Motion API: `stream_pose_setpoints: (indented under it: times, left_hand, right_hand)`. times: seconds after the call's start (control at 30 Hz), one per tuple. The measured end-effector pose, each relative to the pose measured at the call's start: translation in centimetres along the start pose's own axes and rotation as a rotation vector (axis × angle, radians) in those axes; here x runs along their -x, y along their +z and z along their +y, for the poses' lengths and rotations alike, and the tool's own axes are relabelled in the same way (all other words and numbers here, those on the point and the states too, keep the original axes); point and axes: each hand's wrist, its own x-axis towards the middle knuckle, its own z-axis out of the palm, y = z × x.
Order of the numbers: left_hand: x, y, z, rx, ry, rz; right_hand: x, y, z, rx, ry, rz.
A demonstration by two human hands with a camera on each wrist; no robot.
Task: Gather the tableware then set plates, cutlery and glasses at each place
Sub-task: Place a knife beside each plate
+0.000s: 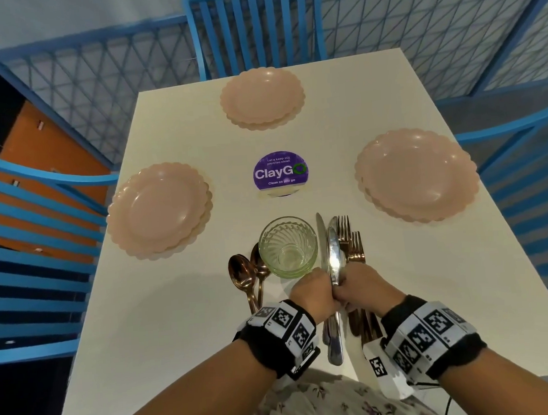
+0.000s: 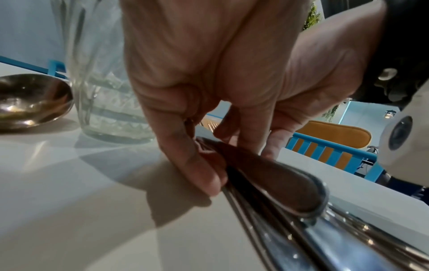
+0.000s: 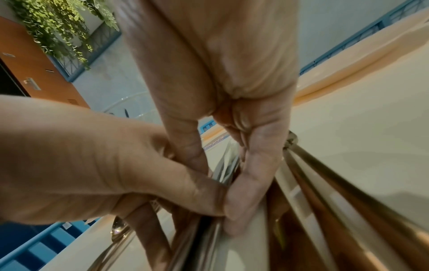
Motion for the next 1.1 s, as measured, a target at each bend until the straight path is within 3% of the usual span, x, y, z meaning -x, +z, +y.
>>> stream_pose_setpoints:
  times: [0.43, 0.8, 1.1]
  left_hand:
    - [-0.2, -1.2, 0.8, -0.041, 0.041, -0.127]
    - [1.6, -3.3, 2.7, 0.094, 0.198, -0.013]
    - [3.2, -7.6, 5.3, 0.183, 0.265, 0.091]
  right_hand:
    - [-0.6, 0.6, 0.5, -0.116, 0.001, 0.036]
    - [2.6, -2.5, -0.1, -0.280, -0.142, 0.092]
    - [4.3, -6.0, -1.3, -0.409, -0.323, 0.283]
